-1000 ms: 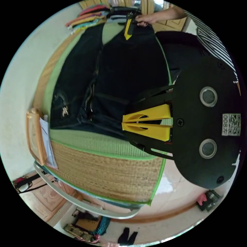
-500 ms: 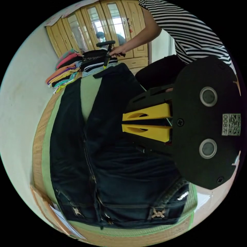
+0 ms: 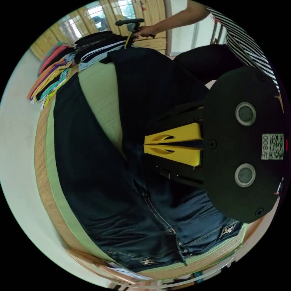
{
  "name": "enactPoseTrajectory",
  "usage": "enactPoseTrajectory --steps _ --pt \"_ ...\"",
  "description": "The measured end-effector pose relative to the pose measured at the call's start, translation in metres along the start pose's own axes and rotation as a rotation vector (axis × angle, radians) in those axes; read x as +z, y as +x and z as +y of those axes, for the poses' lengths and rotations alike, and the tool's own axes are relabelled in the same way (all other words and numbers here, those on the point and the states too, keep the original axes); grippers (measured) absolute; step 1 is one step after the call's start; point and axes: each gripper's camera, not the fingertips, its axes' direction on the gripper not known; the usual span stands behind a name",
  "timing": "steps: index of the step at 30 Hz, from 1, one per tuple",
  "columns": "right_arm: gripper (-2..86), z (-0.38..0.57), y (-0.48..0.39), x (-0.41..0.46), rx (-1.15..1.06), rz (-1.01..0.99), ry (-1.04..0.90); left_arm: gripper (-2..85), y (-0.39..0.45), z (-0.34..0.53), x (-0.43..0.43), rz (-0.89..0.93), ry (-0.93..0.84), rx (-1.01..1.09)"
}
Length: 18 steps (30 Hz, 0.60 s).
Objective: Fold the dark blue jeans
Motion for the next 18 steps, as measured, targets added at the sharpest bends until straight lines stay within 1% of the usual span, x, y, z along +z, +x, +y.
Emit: enactPoseTrajectory --steps 1,3,5,7,10,15,18 --pt "1.8 0.000 0.001 0.002 0.004 0.002 0.001 0.1 -0.004 0.002 0.000 0.032 0.006 -0.035" --pt "1.5 0.001 0.000 0.006 -0.007 0.018 -0.001 0.0 -0.003 0.004 -0.001 0.028 0.007 -0.049" --pt "1.2 0.001 0.003 0.010 0.004 0.014 -0.004 0.0 0.004 0.008 -0.003 -0.050 0.008 -0.033" --pt "0.9 0.001 0.011 0.013 0.041 -0.008 -0.002 0.0 0.004 0.013 -0.004 -0.165 0.001 -0.073" --pt "0.6 -0.002 0.016 0.015 0.073 -0.010 -0.008 0.0 0.000 0.023 -0.004 -0.072 -0.011 -0.108" --pt "0.4 -0.008 -0.012 0.007 0.016 0.111 0.040 0.0 0.005 0.048 -0.014 -0.038 0.038 -0.108" --pt "0.3 -0.019 -0.029 0.009 -0.026 0.147 0.051 0.1 -0.009 0.069 -0.019 -0.026 0.064 -0.214"
